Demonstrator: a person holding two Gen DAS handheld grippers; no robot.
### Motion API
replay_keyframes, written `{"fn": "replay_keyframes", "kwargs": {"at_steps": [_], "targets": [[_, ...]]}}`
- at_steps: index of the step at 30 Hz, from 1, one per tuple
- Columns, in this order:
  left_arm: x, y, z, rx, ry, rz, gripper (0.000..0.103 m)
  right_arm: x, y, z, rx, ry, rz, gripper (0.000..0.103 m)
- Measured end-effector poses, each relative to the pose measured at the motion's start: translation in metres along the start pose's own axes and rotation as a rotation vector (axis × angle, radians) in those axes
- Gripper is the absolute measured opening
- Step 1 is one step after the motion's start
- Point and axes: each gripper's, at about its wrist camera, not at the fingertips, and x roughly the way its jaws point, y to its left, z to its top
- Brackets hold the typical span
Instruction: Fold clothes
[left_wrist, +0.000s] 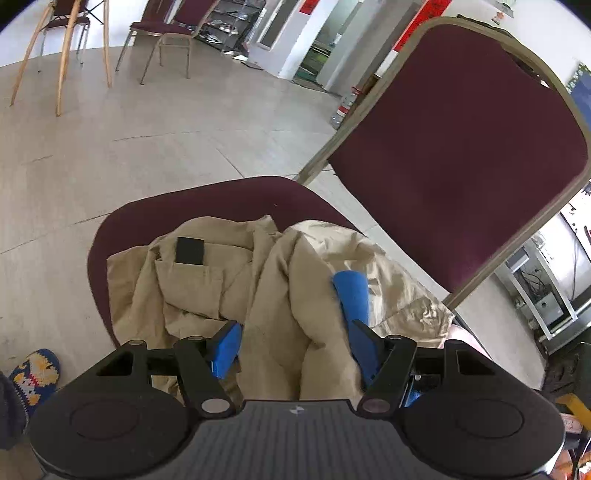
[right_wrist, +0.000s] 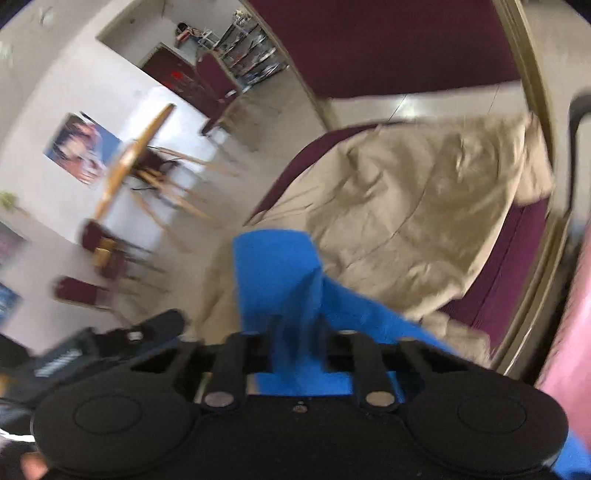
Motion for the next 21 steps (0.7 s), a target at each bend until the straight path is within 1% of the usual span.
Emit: {"fn": "replay_keyframes", "kwargs": {"at_steps": [1, 3, 4, 6, 7, 8, 9, 10, 11, 13, 15, 16, 19, 21], "targets": [[-0.001, 0.001, 0.000, -0.006, -0.004, 0.009, 0.063, -0.004, 0.009, -0.003, -0.052, -0.038, -0.033, 0.004], [-0.005, 0.006, 0.002, -0.027, -0.020, 0.025, 0.063, -0.021, 0.038, -0.019, -0.230, -0.132, -0.054, 0.004], [-0.007, 0.008, 0.003, -0.042, -0.029, 0.032, 0.063, -0.026, 0.055, -0.030, -0.337, -0.148, -0.061, 0.004], [-0.012, 0.013, 0.006, -0.069, -0.046, 0.042, 0.062, -0.027, 0.086, -0.054, -0.542, -0.131, -0.081, 0.005], [-0.016, 0.014, 0.006, -0.072, -0.054, 0.048, 0.062, -0.025, 0.098, -0.063, -0.617, -0.110, -0.089, 0.011], [-0.020, 0.014, 0.007, -0.072, -0.063, 0.055, 0.062, -0.022, 0.108, -0.071, -0.676, -0.088, -0.093, 0.019], [-0.024, 0.014, 0.006, -0.066, -0.072, 0.062, 0.062, -0.020, 0.114, -0.076, -0.706, -0.075, -0.093, 0.025], [-0.028, 0.014, 0.006, -0.058, -0.083, 0.068, 0.062, -0.022, 0.119, -0.079, -0.714, -0.072, -0.077, 0.036], [-0.033, 0.014, 0.005, -0.046, -0.093, 0.068, 0.062, -0.026, 0.121, -0.080, -0.703, -0.071, -0.058, 0.038], [-0.041, 0.013, 0.003, -0.027, -0.104, 0.059, 0.062, -0.042, 0.121, -0.076, -0.633, -0.082, -0.034, 0.040], [-0.047, 0.011, 0.000, -0.011, -0.108, 0.020, 0.064, -0.061, 0.116, -0.067, -0.533, -0.112, -0.045, 0.046], [-0.047, 0.009, -0.001, -0.004, -0.097, -0.009, 0.064, -0.076, 0.110, -0.065, -0.478, -0.134, -0.059, 0.051], [-0.041, 0.000, -0.005, 0.020, -0.049, -0.086, 0.068, -0.135, 0.080, -0.060, -0.301, -0.221, -0.093, 0.054], [-0.034, -0.012, -0.007, 0.036, -0.026, -0.110, 0.069, -0.173, 0.058, -0.059, -0.191, -0.284, -0.127, 0.059]]}}
